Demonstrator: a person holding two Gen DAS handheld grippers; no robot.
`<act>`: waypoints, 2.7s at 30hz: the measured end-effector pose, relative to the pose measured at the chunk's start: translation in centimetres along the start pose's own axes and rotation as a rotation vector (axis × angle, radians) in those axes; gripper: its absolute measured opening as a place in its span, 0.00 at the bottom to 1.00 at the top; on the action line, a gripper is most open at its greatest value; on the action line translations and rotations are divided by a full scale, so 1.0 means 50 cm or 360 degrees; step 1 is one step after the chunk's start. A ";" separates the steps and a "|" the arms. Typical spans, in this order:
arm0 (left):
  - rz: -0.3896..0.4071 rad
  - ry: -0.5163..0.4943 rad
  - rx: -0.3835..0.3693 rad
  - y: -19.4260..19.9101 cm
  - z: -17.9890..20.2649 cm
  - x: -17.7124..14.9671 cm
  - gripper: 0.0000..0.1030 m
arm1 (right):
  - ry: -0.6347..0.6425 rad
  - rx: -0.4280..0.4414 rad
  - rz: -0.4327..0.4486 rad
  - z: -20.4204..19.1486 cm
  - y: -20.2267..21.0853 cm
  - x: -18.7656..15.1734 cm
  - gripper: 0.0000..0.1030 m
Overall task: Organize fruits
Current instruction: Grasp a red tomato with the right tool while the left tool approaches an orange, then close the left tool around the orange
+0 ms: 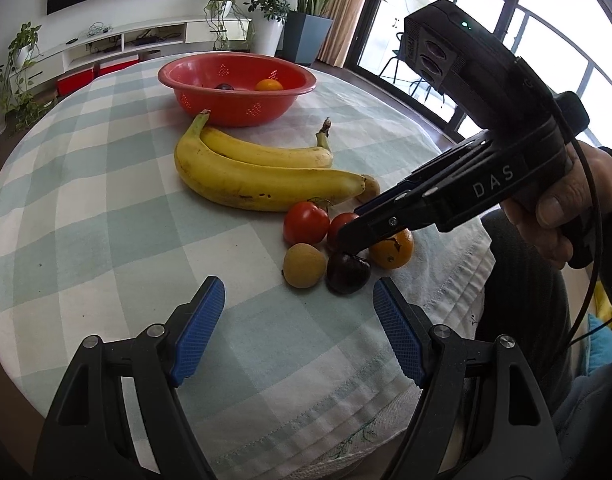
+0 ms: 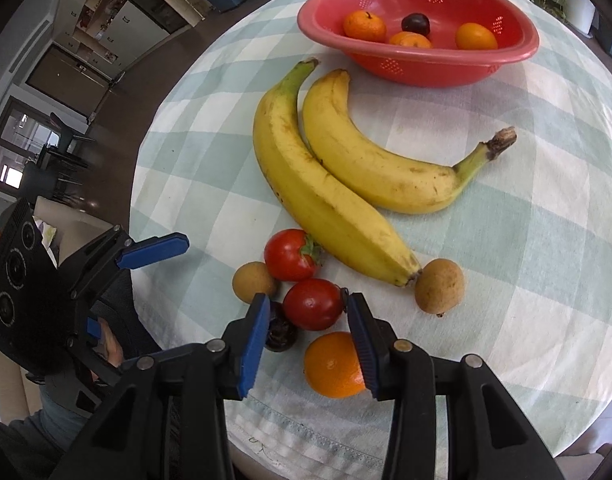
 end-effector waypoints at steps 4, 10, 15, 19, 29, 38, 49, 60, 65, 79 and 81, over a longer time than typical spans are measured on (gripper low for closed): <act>-0.0021 -0.0052 -0.0027 -0.009 0.015 -0.002 0.73 | -0.0073 0.0036 -0.0016 0.016 -0.005 0.002 0.44; -0.0032 -0.0074 -0.0036 -0.015 0.024 -0.003 0.73 | -0.0009 -0.0006 -0.0049 -0.007 -0.017 0.015 0.44; -0.0034 -0.0069 -0.0036 -0.015 0.022 -0.005 0.73 | 0.0031 -0.0017 -0.0069 -0.017 -0.024 0.017 0.45; -0.0045 -0.0074 -0.0030 -0.020 0.023 -0.006 0.73 | 0.0020 0.0010 -0.0059 -0.007 -0.017 0.012 0.42; -0.0054 -0.0064 -0.0016 -0.025 0.021 -0.008 0.73 | -0.0025 0.0090 -0.0016 0.010 -0.002 0.000 0.37; -0.0044 -0.0048 -0.0013 -0.023 0.016 -0.008 0.73 | 0.0009 0.0096 0.0087 0.005 0.040 -0.008 0.36; -0.0009 -0.0134 -0.0131 -0.022 0.068 0.017 0.73 | -0.0068 0.0141 0.0248 0.035 0.089 -0.033 0.36; -0.0155 -0.0513 -0.0108 -0.083 0.155 0.098 0.73 | -0.0199 0.0021 0.0378 0.117 0.129 -0.077 0.36; -0.0276 -0.0634 -0.0131 -0.116 0.167 0.109 0.67 | -0.0229 0.0032 0.0387 0.140 0.122 -0.089 0.36; -0.0501 -0.0681 -0.0129 -0.202 0.162 0.121 0.49 | -0.0255 0.0061 0.0383 0.169 0.113 -0.105 0.36; -0.0505 -0.0655 -0.0138 -0.210 0.160 0.121 0.49 | -0.0256 0.0058 0.0381 0.170 0.110 -0.106 0.36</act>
Point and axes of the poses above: each gripper's, at about its wrist camera, not at the fingertips, and y roughly against the way its jaws point, z to its right, x to its top, the point moved 2 cm from there along -y, roughly the way its jaws point, and after that the axes turned 6 degrees about -y, right-handed, at the moved point
